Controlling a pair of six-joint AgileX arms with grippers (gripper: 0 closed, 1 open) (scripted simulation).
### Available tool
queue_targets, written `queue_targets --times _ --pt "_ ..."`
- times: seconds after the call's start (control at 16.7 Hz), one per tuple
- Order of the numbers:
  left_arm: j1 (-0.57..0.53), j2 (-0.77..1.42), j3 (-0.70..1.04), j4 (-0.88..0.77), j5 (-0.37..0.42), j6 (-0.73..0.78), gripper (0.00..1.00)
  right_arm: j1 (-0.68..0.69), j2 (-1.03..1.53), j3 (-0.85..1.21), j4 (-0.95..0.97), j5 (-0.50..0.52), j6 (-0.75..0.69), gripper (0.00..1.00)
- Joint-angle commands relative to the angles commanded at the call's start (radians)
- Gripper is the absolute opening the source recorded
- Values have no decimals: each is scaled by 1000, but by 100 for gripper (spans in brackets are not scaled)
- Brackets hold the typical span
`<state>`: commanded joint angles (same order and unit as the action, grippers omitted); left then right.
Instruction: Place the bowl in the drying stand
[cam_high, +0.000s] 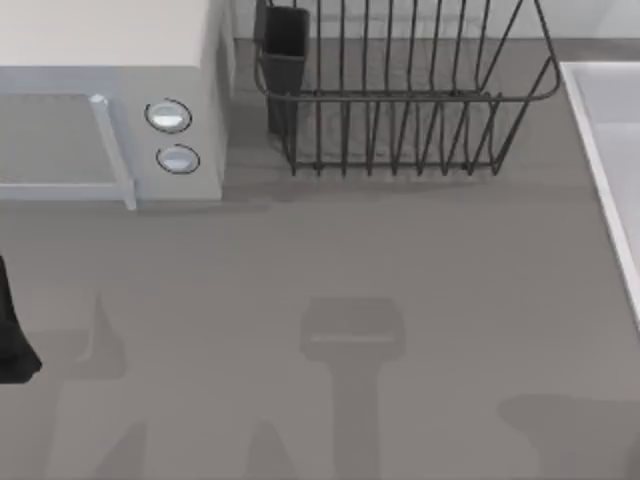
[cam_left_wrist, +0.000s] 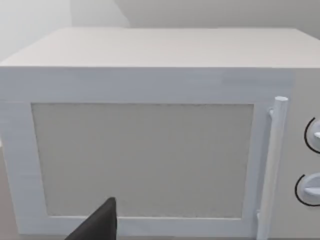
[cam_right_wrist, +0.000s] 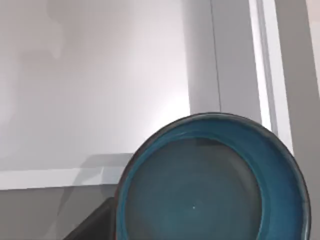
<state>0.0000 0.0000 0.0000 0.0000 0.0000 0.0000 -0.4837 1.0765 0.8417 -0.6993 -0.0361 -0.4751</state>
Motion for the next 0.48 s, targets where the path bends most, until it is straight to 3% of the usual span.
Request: queue_targets --times 0.48 --pt "0 0 0 0 0 0 100 -262 574 466 -374 -25 -257 100"
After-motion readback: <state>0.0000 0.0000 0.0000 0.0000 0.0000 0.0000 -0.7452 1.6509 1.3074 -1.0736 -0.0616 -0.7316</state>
